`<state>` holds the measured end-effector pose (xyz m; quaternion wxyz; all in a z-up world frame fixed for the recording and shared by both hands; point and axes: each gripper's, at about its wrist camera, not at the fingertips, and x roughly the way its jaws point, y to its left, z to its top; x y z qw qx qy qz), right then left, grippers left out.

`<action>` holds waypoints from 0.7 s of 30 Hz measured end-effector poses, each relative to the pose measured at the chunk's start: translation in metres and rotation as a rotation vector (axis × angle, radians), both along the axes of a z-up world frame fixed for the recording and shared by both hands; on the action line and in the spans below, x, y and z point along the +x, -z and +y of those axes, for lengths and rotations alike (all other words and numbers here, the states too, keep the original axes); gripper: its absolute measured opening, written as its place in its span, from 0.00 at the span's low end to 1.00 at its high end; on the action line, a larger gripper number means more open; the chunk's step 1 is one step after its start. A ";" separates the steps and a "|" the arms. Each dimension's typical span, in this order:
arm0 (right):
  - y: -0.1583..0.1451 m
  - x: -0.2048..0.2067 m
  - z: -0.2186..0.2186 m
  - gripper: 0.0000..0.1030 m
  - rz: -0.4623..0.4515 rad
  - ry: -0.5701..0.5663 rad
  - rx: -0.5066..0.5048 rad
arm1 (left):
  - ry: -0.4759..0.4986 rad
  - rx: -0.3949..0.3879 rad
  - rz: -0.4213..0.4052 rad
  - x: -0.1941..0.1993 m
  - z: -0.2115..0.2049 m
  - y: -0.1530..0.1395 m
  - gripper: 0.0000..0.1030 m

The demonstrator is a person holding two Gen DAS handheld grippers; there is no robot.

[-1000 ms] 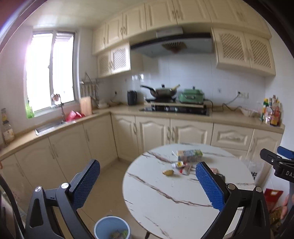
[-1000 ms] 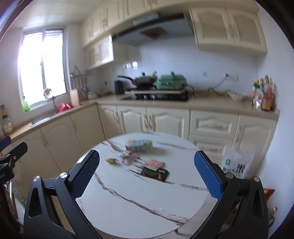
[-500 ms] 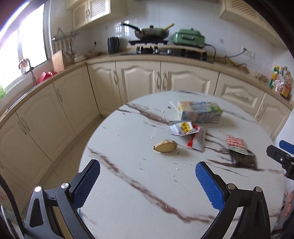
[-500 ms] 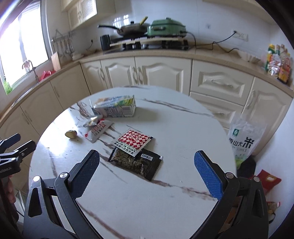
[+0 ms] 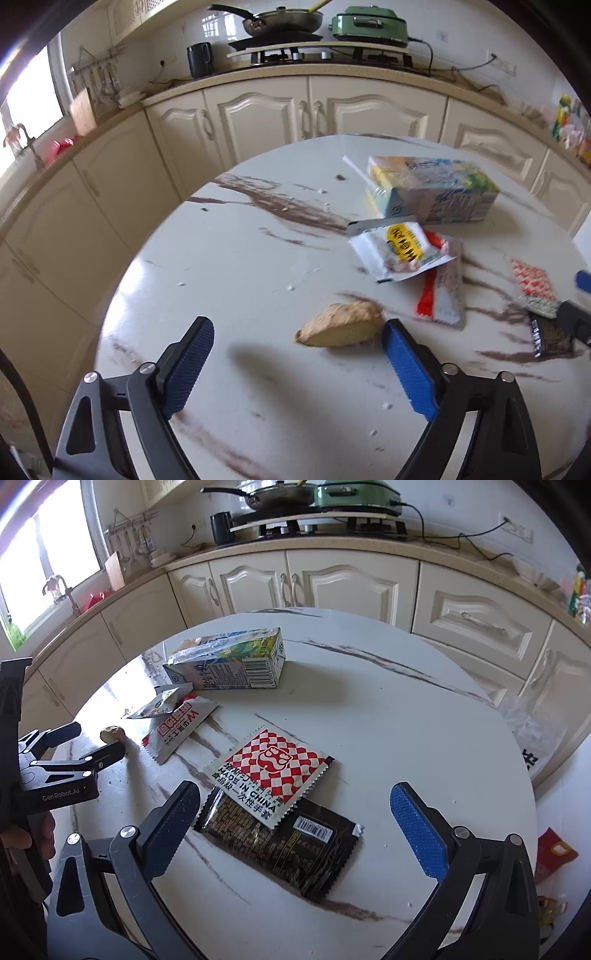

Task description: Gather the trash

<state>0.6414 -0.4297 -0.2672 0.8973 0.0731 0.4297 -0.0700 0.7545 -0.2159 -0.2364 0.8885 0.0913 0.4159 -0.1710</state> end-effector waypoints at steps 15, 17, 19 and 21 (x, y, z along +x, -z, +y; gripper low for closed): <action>0.020 0.045 0.019 0.98 0.087 -0.096 -0.065 | 0.083 -0.132 0.035 -0.032 0.037 -0.007 0.23; 0.018 0.042 0.019 0.84 0.075 -0.091 -0.077 | 0.087 -0.148 0.030 -0.041 0.045 -0.015 0.23; 0.017 0.038 0.019 0.71 0.076 -0.088 -0.090 | 0.096 -0.162 0.023 -0.053 0.051 -0.022 0.23; 0.016 0.035 0.020 0.66 0.073 -0.091 -0.093 | 0.107 -0.179 0.018 -0.063 0.057 -0.028 0.23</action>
